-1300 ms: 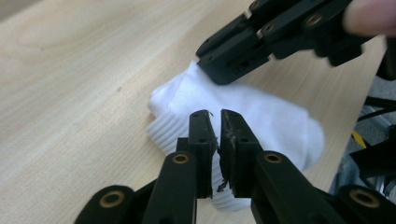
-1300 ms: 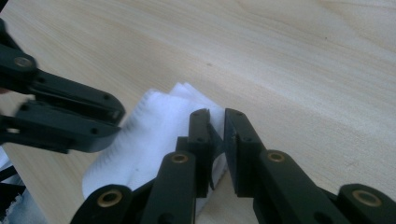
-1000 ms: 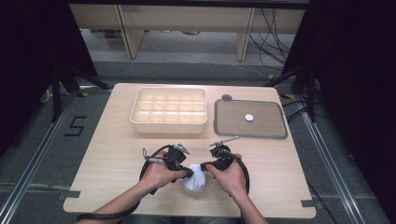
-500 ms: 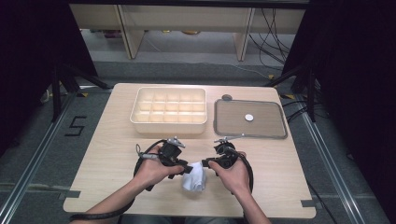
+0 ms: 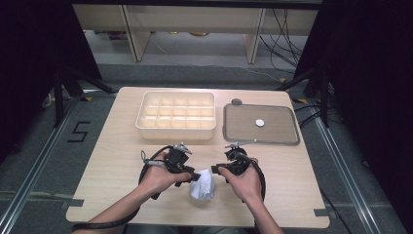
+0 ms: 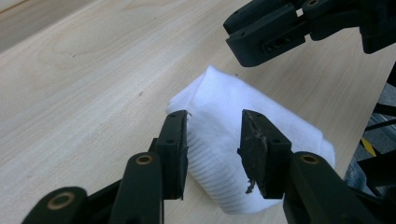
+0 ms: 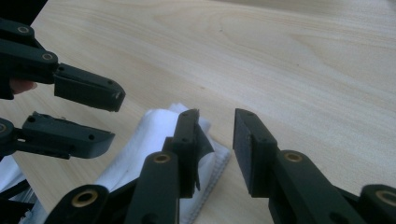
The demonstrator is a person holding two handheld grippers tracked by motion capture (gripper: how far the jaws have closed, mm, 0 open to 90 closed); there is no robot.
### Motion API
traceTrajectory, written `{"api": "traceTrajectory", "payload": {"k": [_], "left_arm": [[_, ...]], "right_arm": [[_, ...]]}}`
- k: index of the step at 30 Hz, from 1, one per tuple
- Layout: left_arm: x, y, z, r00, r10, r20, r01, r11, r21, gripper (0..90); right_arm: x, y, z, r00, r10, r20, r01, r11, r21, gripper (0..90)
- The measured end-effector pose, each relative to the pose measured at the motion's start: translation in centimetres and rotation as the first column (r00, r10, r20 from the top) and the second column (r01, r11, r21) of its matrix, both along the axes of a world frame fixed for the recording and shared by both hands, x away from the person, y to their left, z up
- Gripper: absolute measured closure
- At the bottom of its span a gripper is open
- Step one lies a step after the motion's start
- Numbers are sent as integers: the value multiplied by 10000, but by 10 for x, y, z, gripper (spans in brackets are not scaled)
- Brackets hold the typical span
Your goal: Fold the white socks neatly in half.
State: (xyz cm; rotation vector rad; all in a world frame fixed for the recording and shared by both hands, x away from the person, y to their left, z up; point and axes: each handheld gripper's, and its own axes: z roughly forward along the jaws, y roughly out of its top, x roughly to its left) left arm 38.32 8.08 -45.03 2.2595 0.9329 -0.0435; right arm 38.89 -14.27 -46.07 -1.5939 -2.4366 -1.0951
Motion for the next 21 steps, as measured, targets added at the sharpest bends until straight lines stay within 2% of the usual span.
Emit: {"api": "traceTrajectory", "payload": {"k": [1,3,4,5,6,7,8,9,10,12,13,14,15,16,17,18,19,21], "left_arm": [[0,0,0,10000,13,2,-13,10000,-52,605],[0,0,0,10000,64,-29,-65,9999,-152,603],[0,1,0,10000,75,-38,-76,9999,-123,602],[0,1,0,10000,69,-27,-69,9999,-103,600],[1,3,1,10000,-99,-12,99,9999,79,598],[0,2,1,10000,84,0,-84,10000,-37,595],[0,3,1,9999,107,-48,-108,9998,-171,588],[0,4,1,9998,164,-116,-166,9996,-211,582],[0,6,3,9996,256,-142,-258,9995,-169,571],[0,10,3,9989,377,-267,-385,9988,-305,547],[0,12,4,9985,453,-311,-460,9987,-233,529],[1,17,4,9989,369,-293,-369,9993,-1,509],[0,17,3,9968,698,-390,-707,9972,-236,491],[1,22,4,9977,556,-388,-553,9984,79,478],[1,24,3,9970,643,-434,-640,9979,90,460],[2,26,3,9969,598,-508,-588,9981,194,442],[3,29,2,9965,563,-613,-545,9981,296,423],[3,31,0,9945,716,-763,-690,9969,367,397]], "right_arm": [[0,-1,0,9998,-31,220,30,10000,59,707],[-1,-2,1,10000,3,-91,-2,10000,71,703],[-2,-2,2,9999,-107,-27,107,9999,68,701],[-1,-3,0,9998,-16,218,15,10000,67,697],[-1,-4,1,10000,1,-21,-1,10000,57,691],[-2,-3,2,9999,-124,-92,126,9998,146,688],[-1,-5,1,9999,-124,81,123,9999,33,683],[-1,-6,1,9999,45,153,-47,9999,120,679],[-2,-7,1,9998,-171,99,169,9997,178,673],[-1,-11,2,9998,-182,88,181,9997,150,657],[-1,-13,1,9998,-178,25,178,9995,245,648],[-2,-16,2,9995,-268,136,269,9996,-32,639],[-2,-19,1,9995,-296,56,297,9995,-72,629],[-4,-18,2,9980,-586,-240,586,9983,-7,619],[-3,-22,1,9985,-506,-230,505,9987,-41,610],[-3,-26,0,9985,-549,-40,547,9978,-362,603],[-3,-29,-1,9986,-522,-45,521,9984,-232,596],[-5,-36,-3,9963,-844,-160,834,9951,-522,585]]}}
